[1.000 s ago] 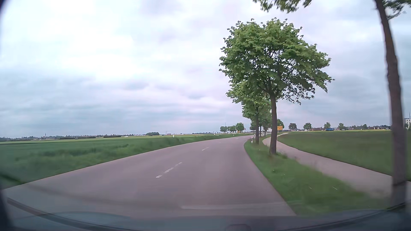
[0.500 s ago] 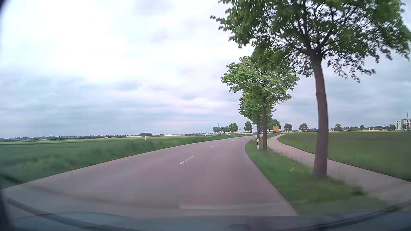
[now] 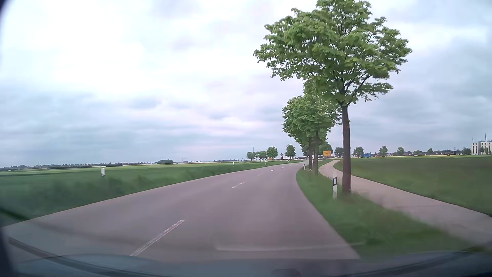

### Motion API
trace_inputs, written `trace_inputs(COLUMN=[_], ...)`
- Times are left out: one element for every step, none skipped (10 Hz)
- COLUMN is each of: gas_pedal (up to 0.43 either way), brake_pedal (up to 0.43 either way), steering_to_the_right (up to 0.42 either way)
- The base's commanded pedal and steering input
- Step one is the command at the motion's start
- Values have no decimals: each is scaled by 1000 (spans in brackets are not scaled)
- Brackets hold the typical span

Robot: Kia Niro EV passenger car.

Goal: Follow the waypoints while adhering to traffic rules and regulations

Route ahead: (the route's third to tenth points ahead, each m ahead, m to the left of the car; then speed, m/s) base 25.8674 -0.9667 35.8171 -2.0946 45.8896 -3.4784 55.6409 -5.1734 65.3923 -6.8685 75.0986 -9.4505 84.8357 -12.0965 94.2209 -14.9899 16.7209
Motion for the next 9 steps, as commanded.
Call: trace_inputs(gas_pedal=[150, 150, 150, 150, 150, 150, 150, 138, 138], brake_pedal=[0, 0, 0, 0, 0, 0, 0, 0, 0], steering_to_the_right=[17, 17, 17, 18, 19, 20, 20, 20, 20])
